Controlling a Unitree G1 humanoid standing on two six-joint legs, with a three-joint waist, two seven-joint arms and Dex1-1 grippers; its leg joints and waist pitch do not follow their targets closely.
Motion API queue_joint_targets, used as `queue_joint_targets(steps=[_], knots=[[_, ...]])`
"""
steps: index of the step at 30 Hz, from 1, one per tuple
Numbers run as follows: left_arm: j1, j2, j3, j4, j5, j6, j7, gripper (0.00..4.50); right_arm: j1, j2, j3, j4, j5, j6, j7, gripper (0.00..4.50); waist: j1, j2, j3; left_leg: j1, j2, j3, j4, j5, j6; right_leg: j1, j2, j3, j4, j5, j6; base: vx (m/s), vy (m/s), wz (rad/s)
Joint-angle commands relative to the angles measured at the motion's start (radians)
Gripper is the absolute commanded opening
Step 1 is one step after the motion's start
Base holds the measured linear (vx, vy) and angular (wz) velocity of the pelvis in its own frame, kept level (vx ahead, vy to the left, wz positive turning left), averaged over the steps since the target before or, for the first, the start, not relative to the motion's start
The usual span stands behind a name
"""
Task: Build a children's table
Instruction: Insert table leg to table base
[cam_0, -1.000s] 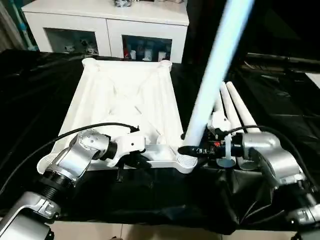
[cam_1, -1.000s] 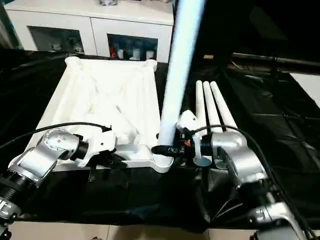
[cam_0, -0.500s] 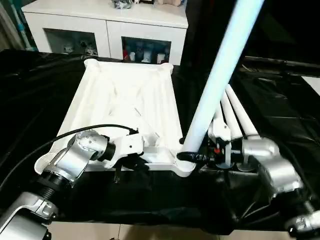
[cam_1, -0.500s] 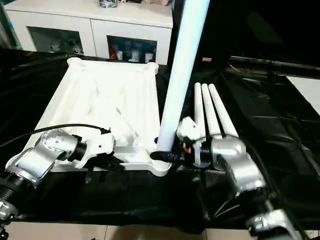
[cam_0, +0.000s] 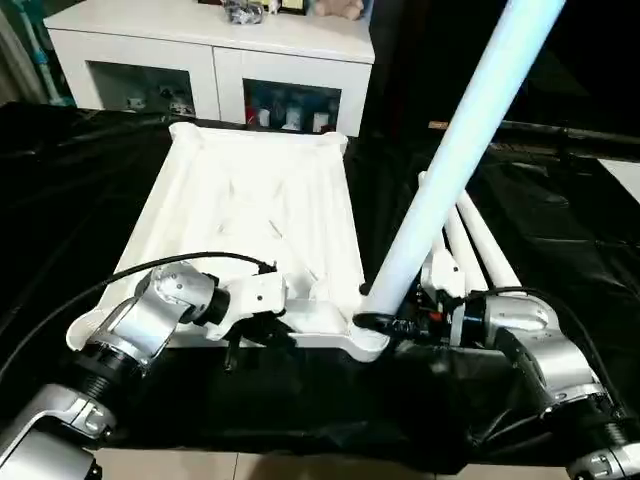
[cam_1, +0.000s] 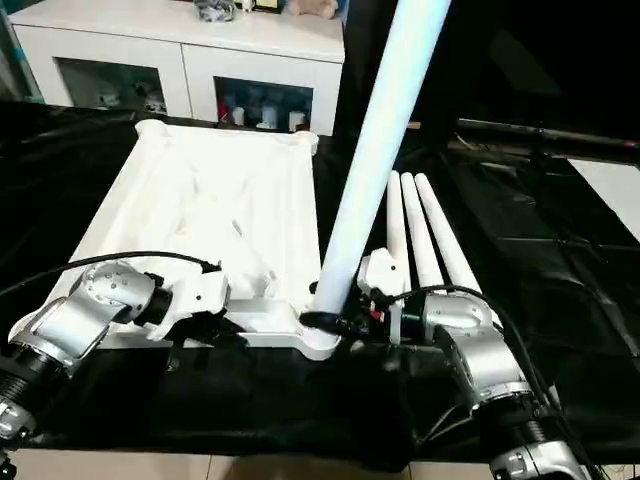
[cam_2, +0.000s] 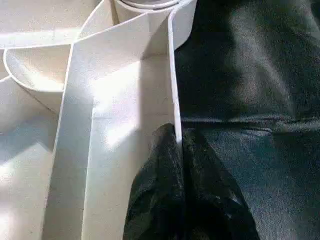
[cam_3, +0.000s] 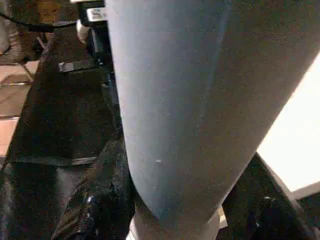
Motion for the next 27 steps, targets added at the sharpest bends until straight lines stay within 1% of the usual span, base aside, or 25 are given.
queue_joint_targets(steps=[1, 5, 8, 10, 11, 13, 14, 15, 16, 17, 18, 19, 20, 21, 22, 23, 24, 25, 26, 27], knots=[[-0.039, 0.025, -0.006, -0.019, -0.018, -0.057, -0.086, 0.0, 0.083, -0.042, 0.129, 0.129, -0.127, 0.049, 0.068, 1.85, -0.009, 0.027, -0.035, -0.001, 0.033, -0.007, -0.07, -0.233, 0.013, 0.035, -0.066, 0.057, -0.071, -0.079, -0.216, 0.0, 0.0, 0.0], [-0.04, 0.035, -0.014, -0.007, -0.024, -0.078, -0.126, 0.0, 0.074, -0.045, 0.133, 0.152, -0.132, 0.032, 0.079, 1.85, -0.009, 0.028, -0.033, 0.002, 0.035, -0.008, -0.073, -0.259, 0.008, 0.033, -0.066, 0.057, -0.074, -0.117, -0.212, 0.0, 0.0, 0.0], [-0.045, 0.039, -0.017, 0.005, -0.016, -0.087, -0.128, 0.0, 0.067, -0.044, 0.133, 0.167, -0.135, 0.022, 0.078, 1.85, -0.009, 0.029, -0.033, 0.004, 0.036, -0.009, -0.074, -0.273, 0.001, 0.031, -0.066, 0.057, -0.074, -0.122, -0.213, 0.0, 0.0, 0.0], [-0.049, 0.039, -0.014, 0.014, -0.009, -0.087, -0.12, 0.0, 0.061, -0.039, 0.129, 0.177, -0.134, 0.018, 0.071, 1.85, -0.01, 0.028, -0.032, 0.004, 0.035, -0.008, -0.075, -0.279, -0.001, 0.031, -0.066, 0.058, -0.074, -0.125, -0.215, 0.0, 0.0, 0.0], [-0.054, 0.038, -0.009, 0.026, -0.001, -0.087, -0.107, 0.0, 0.053, -0.027, 0.118, 0.192, -0.133, 0.018, 0.05, 1.85, -0.009, 0.027, -0.032, 0.004, 0.035, -0.008, -0.074, -0.284, -0.002, 0.031, -0.067, 0.058, -0.076, -0.136, -0.214, 0.0, 0.0, 0.0], [-0.058, 0.035, -0.001, 0.04, 0.008, -0.086, -0.088, 0.0, 0.036, -0.004, 0.098, 0.224, -0.135, 0.021, -0.001, 1.85, -0.01, 0.027, -0.029, 0.003, 0.035, -0.009, -0.077, -0.302, -0.004, 0.028, -0.067, 0.058, -0.08, -0.177, -0.208, 0.0, 0.0, 0.0], [-0.06, 0.034, 0.005, 0.048, 0.013, -0.085, -0.074, 0.0, 0.022, 0.013, 0.082, 0.254, -0.141, 0.017, -0.048, 1.85, -0.012, 0.027, -0.026, 0.005, 0.035, -0.009, -0.078, -0.329, -0.01, 0.025, -0.069, 0.058, -0.085, -0.233, -0.198, 0.0, 0.0, 0.0], [-0.062, 0.033, 0.014, 0.062, 0.02, -0.08, -0.049, 0.0, -0.006, 0.043, 0.054, 0.307, -0.144, 0.017, -0.128, 1.85, -0.015, 0.028, -0.021, 0.008, 0.034, -0.012, -0.08, -0.368, -0.018, 0.02, -0.071, 0.057, -0.092, -0.312, -0.182, 0.0, 0.0, 0.0], [-0.062, 0.032, 0.019, 0.068, 0.023, -0.078, -0.035, 0.0, -0.021, 0.058, 0.041, 0.333, -0.145, 0.017, -0.17, 1.85, -0.023, 0.029, -0.016, 0.011, 0.031, -0.017, -0.082, -0.419, -0.031, 0.016, -0.073, 0.055, -0.101, -0.413, -0.157, 0.0, 0.0, 0.0], [-0.062, 0.032, 0.02, 0.069, 0.023, -0.077, -0.033, 0.0, -0.024, 0.06, 0.038, 0.337, -0.145, 0.017, -0.176, 1.85, -0.027, 0.029, -0.014, 0.011, 0.031, -0.022, -0.083, -0.44, -0.037, 0.016, -0.076, 0.051, -0.105, -0.463, -0.142, 0.0, 0.0, 0.0], [-0.056, 0.029, 0.043, 0.077, 0.026, -0.036, 0.025, 0.0, -0.077, 0.108, 0.002, 0.421, -0.149, 0.029, -0.319, 1.85, -0.038, 0.034, -0.01, 0.018, 0.032, -0.031, -0.086, -0.492, -0.051, 0.014, -0.079, 0.046, -0.113, -0.556, -0.109, -0.051, 0.012, -0.15], [-0.054, 0.028, 0.05, 0.079, 0.028, -0.021, 0.046, 0.0, -0.095, 0.124, -0.006, 0.447, -0.151, 0.032, -0.364, 1.85, -0.054, 0.035, -0.011, 0.014, 0.029, -0.041, -0.087, -0.524, -0.064, 0.016, -0.081, 0.036, -0.117, -0.615, -0.084, -0.051, 0.012, -0.15], [-0.054, 0.028, 0.05, 0.079, 0.028, -0.021, 0.046, 0.0, -0.095, 0.124, -0.006, 0.447, -0.151, 0.032, -0.364, 1.85, -0.061, 0.036, -0.01, 0.01, 0.028, -0.046, -0.089, -0.535, -0.064, 0.019, -0.082, 0.032, -0.123, -0.63, -0.073, -0.063, 0.021, -0.24], [-0.048, 0.026, 0.063, 0.076, 0.027, 0.02, 0.077, 0.0, -0.127, 0.153, -0.018, 0.487, -0.15, 0.044, -0.432, 1.85, -0.067, 0.044, -0.014, 0.004, 0.031, -0.054, -0.092, -0.541, -0.062, 0.029, -0.085, 0.026, -0.125, -0.607, -0.067, -0.057, 0.03, -0.26], [-0.048, 0.026, 0.063, 0.076, 0.027, 0.02, 0.077, 0.0, -0.127, 0.153, -0.018, 0.487, -0.15, 0.044, -0.432, 1.85, -0.073, 0.045, -0.014, 0.002, 0.032, -0.057, -0.095, -0.548, -0.063, 0.03, -0.084, 0.025, -0.123, -0.582, -0.073, -0.057, 0.03, -0.26], [-0.035, 0.021, 0.083, 0.059, 0.023, 0.095, 0.122, 0.0, -0.173, 0.193, -0.03, 0.545, -0.153, 0.06, -0.53, 1.85, -0.078, 0.047, -0.015, 0.0, 0.033, -0.062, -0.098, -0.562, -0.062, 0.033, -0.083, 0.02, -0.124, -0.538, -0.087, -0.044, 0.029, -0.2], [-0.029, 0.019, 0.09, 0.046, 0.028, 0.136, 0.146, 0.0, -0.196, 0.213, -0.034, 0.573, -0.154, 0.067, -0.577, 1.85, -0.085, 0.048, -0.01, 0.004, 0.033, -0.063, -0.099, -0.584, -0.065, 0.023, -0.082, 0.018, -0.122, -0.513, -0.109, 0.0, 0.0, 0.0], [-0.023, 0.016, 0.092, 0.031, 0.04, 0.174, 0.174, 0.0, -0.215, 0.23, -0.04, 0.596, -0.152, 0.075, -0.615, 1.85, -0.092, 0.049, -0.008, 0.013, 0.031, -0.064, -0.097, -0.618, -0.068, 0.017, -0.081, 0.014, -0.127, -0.533, -0.11, 0.0, 0.0, 0.0], [-0.017, 0.011, 0.095, 0.012, 0.055, 0.218, 0.205, 0.0, -0.234, 0.246, -0.045, 0.621, -0.151, 0.078, -0.654, 1.85, -0.096, 0.05, -0.008, 0.015, 0.031, -0.065, -0.096, -0.63, -0.07, 0.018, -0.081, 0.011, -0.128, -0.54, -0.108, 0.0, 0.0, 0.0], [-0.006, -0.001, 0.101, -0.021, 0.066, 0.279, 0.238, 0.0, -0.254, 0.264, -0.053, 0.647, -0.147, 0.079, -0.693, 1.85, -0.1, 0.053, -0.007, 0.017, 0.031, -0.065, -0.096, -0.64, -0.069, 0.017, -0.082, 0.01, -0.131, -0.54, -0.105, 0.0, 0.0, 0.0]])
